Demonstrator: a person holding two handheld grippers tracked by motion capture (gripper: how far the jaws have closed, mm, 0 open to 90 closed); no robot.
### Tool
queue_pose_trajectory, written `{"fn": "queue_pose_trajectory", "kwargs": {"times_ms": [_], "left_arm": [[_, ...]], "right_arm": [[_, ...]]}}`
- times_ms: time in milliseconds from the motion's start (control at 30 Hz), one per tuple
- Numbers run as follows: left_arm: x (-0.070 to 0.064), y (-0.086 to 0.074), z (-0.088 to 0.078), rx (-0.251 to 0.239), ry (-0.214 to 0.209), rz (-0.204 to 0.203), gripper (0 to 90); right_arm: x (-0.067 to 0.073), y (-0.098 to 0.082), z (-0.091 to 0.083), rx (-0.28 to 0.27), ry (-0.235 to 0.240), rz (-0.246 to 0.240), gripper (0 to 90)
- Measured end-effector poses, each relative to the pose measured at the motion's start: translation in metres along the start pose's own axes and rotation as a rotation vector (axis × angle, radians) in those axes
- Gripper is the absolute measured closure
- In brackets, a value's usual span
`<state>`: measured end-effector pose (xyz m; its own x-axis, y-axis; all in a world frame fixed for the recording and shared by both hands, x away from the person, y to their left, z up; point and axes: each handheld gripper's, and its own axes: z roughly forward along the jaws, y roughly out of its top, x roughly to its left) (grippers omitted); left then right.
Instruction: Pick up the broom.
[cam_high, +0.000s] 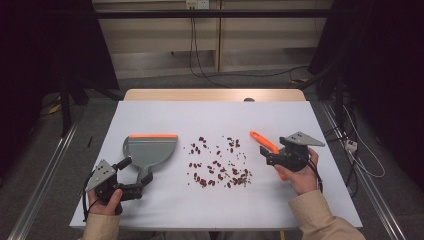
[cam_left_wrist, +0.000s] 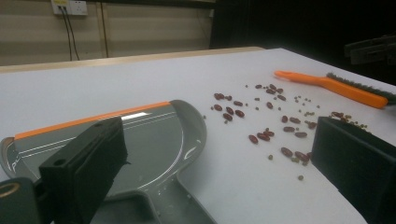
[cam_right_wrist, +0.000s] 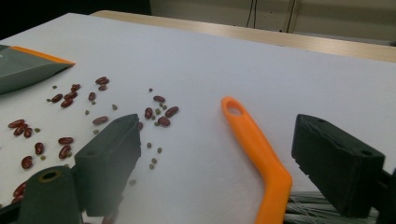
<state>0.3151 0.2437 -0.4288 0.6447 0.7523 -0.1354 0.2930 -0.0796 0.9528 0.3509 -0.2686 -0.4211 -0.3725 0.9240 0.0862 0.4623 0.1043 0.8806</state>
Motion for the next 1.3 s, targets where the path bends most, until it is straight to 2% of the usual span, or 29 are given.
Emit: {"fn": "queue_pose_trajectory", "kwargs": {"times_ms": [133,167,233,333,433,533,567,633,700,833,867,933,1033,1100,1133,1167,1200,1233,1300], "left_arm": [[0.000,0.001,0.000,-0.001,0.002,0.006,3.2],[0.000,0.001,0.000,-0.001,0.000,0.001,3.2],[0.000,0.001,0.000,-0.004,-0.004,-0.004,3.2],[0.000,0.000,0.000,-0.003,-0.001,-0.004,3.2],[0.000,0.001,0.000,-0.003,-0.002,0.002,3.2],[0.000,0.001,0.000,-0.003,-0.002,0.003,3.2],[0.000,0.001,0.000,-0.003,-0.001,0.003,3.2],[0.000,0.001,0.000,-0.004,-0.003,-0.003,3.2],[0.000,0.001,0.000,-0.003,-0.003,-0.004,3.2],[0.000,0.001,0.001,-0.002,-0.004,-0.002,3.3],[0.000,0.001,0.001,-0.002,-0.004,-0.002,3.2],[0.000,0.001,0.001,-0.001,-0.006,0.004,3.2],[0.000,0.001,0.001,-0.003,-0.006,0.002,3.2],[0.000,0.001,0.001,-0.002,-0.006,0.003,3.2],[0.000,0.001,0.001,-0.002,-0.007,0.003,3.2],[0.000,0.001,0.001,0.000,-0.008,0.004,3.2],[0.000,0.001,0.001,0.000,-0.008,0.003,3.2],[0.000,0.001,0.001,0.000,-0.008,0.003,3.2],[0.001,0.001,0.001,0.000,-0.009,0.003,3.2]], "right_arm": [[-0.003,0.001,0.004,0.011,-0.010,-0.001,19.5],[-0.005,0.002,0.007,0.030,-0.016,0.001,20.8],[-0.006,0.002,0.008,0.035,-0.020,0.004,22.0],[-0.012,0.004,0.012,0.064,-0.012,0.016,29.1],[-0.013,0.006,0.013,0.067,-0.014,0.019,30.5],[-0.017,0.008,0.014,0.083,-0.028,0.017,36.0],[-0.019,0.010,0.016,0.095,-0.019,0.018,40.9],[-0.021,0.011,0.018,0.126,-0.020,0.014,42.4],[-0.022,0.011,0.019,0.134,-0.022,0.007,44.0],[-0.027,0.012,0.025,0.205,-0.037,0.013,49.1],[-0.027,0.012,0.025,0.205,-0.037,0.013,49.1],[-0.031,0.013,0.028,0.251,-0.060,0.009,54.0],[-0.034,0.014,0.030,0.278,-0.070,0.015,57.4],[-0.036,0.017,0.034,0.330,-0.088,0.016,59.2],[-0.036,0.017,0.034,0.330,-0.088,0.016,59.2],[-0.037,0.019,0.037,0.366,-0.094,0.013,62.3],[-0.038,0.019,0.038,0.393,-0.086,0.027,63.7],[-0.038,0.019,0.038,0.393,-0.086,0.027,63.7],[-0.040,0.019,0.042,0.428,-0.072,0.030,66.4]]}}
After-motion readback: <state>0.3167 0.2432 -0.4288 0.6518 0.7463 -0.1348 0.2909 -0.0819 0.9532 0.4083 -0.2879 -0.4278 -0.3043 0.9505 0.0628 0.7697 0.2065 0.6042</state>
